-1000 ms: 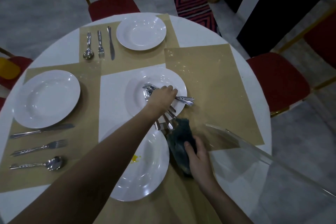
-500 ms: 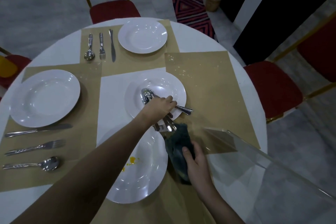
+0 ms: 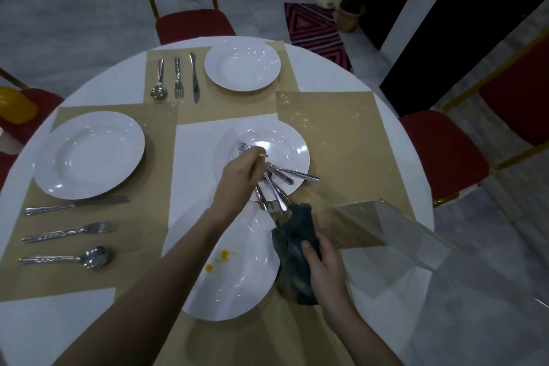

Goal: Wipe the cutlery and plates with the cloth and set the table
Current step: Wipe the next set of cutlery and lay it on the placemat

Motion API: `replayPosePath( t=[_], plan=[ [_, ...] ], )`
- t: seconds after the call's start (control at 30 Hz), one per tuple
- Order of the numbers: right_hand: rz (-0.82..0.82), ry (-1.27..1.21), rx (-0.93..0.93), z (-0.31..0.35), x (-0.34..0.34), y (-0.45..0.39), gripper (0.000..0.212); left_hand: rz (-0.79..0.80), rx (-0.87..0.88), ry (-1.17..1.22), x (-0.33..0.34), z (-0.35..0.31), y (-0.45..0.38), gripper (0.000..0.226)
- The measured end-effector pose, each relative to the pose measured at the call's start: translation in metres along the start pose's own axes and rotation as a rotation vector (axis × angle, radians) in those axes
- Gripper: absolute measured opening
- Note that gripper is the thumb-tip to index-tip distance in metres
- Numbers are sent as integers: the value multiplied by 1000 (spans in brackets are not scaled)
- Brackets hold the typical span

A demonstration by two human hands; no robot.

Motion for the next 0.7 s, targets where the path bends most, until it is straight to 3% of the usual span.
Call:
replayPosePath(
  t=[0.17, 0.3, 0.47, 0.7],
  plan=[
    [-3, -117, 107, 15, 18, -2, 19, -167, -365, 465, -25, -20, 62, 14],
    [0, -186, 129, 25, 36, 2, 20, -226, -512, 684, -38, -39, 98, 27],
    [-1, -303, 204, 24, 56, 12, 23, -173, -533, 764, -61, -53, 140, 31],
    [120, -546, 308, 12, 83, 57, 32, -128, -511, 743, -96, -53, 200, 38]
  ],
)
Point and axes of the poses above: each hand's wrist, its own y-axis away from the middle knuckle, its own x-axis out of the palm, z = x × y, the point moved 2 cm from there along -y, towards the middle knuckle, and after that the axes turned 4 degrees about -y, right-handed, at the moved point
